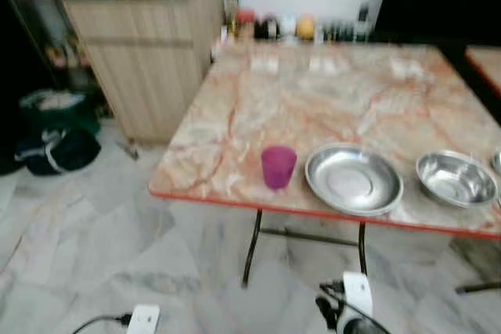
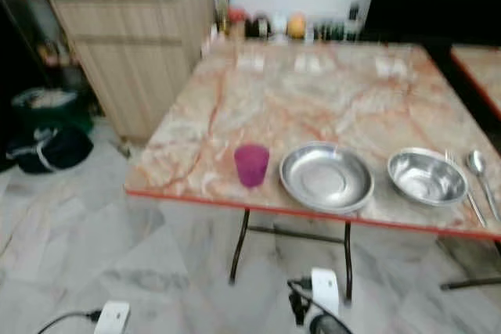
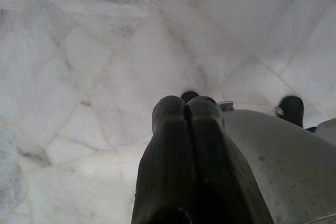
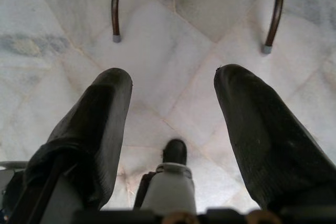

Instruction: Setting the table

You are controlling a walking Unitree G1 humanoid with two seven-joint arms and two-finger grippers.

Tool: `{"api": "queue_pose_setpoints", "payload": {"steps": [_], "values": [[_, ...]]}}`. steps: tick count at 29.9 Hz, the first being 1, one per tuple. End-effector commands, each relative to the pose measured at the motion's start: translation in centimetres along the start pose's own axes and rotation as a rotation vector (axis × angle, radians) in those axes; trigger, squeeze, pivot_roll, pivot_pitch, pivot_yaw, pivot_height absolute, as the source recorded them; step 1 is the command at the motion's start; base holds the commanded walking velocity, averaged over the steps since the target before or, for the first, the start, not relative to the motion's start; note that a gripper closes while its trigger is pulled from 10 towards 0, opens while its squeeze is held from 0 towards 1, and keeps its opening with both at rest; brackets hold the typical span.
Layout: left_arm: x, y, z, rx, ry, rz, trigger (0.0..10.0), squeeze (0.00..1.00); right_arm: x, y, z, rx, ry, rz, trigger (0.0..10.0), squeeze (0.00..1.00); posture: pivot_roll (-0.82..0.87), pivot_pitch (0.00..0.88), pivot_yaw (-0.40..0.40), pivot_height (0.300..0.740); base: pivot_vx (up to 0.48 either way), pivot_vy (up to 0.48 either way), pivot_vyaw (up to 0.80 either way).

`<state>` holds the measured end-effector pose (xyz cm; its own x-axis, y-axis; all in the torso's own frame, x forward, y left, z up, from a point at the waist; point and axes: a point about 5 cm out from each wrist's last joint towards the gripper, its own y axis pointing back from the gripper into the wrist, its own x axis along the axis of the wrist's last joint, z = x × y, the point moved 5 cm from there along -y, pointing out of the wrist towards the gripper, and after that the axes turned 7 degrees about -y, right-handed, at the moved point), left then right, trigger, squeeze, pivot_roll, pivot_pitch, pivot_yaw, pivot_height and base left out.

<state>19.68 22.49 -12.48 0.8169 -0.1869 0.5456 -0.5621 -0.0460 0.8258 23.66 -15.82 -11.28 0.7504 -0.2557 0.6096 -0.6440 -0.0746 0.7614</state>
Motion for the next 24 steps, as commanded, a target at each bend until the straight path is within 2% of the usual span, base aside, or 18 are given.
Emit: {"api": "queue_pose_setpoints", "payload": {"steps": [1,5,6,8,12,16,18,21,24], "values": [[-0.3,0.1,-0.6,0.011,-0.002,-0.012,10.0,0.0,0.6,-0.1,-0.5,0.008,-0.008,0.029,10.0,0.0,0.07,0.0,-0.043,0.74,0.0,0.0,0.0],[-0.4,0.1,-0.7,0.015,0.0,-0.012,10.0,0.0,2.7,-0.1,-0.3,-0.03,0.009,0.132,10.0,0.0,0.07,0.0,-0.055,0.74,0.0,0.0,0.0],[-0.4,0.2,-0.8,0.018,0.003,-0.012,10.0,0.0,4.4,0.0,-0.4,-0.037,-0.028,0.217,10.0,0.0,0.07,0.0,-0.055,0.74,0.0,0.0,0.0],[-0.5,0.2,-0.8,0.019,0.003,-0.012,10.0,0.0,4.9,0.0,-0.4,-0.035,-0.041,0.241,10.0,0.0,0.06,0.002,-0.066,0.74,0.0,0.0,0.0],[-0.9,0.3,-0.8,0.02,0.005,-0.02,10.0,0.0,6.7,0.6,-1.5,0.027,0.026,0.355,10.0,0.0,0.05,0.004,-0.075,0.74,0.0,0.0,0.0],[-1.0,0.3,-0.8,0.019,0.007,-0.021,10.0,0.0,6.7,0.9,-1.6,0.048,0.055,0.375,10.0,0.0,0.04,0.005,-0.082,0.74,0.0,0.0,0.0],[-1.1,0.3,-0.7,0.019,0.009,-0.022,10.0,0.0,6.4,1.3,-1.4,0.055,0.1,0.393,10.0,0.0,0.04,0.006,-0.087,0.74,0.0,0.0,0.0],[-1.1,0.3,-0.7,0.019,0.011,-0.023,10.0,0.0,6.4,2.2,-0.5,0.043,0.092,0.438,10.0,0.0,0.04,0.008,-0.092,0.74,0.0,0.0,0.0],[-1.2,0.3,-0.7,0.019,0.011,-0.023,10.0,0.0,6.4,2.5,-0.3,0.043,0.086,0.45,10.0,0.0,0.04,0.01,-0.092,0.74,0.0,0.0,0.0]]}}
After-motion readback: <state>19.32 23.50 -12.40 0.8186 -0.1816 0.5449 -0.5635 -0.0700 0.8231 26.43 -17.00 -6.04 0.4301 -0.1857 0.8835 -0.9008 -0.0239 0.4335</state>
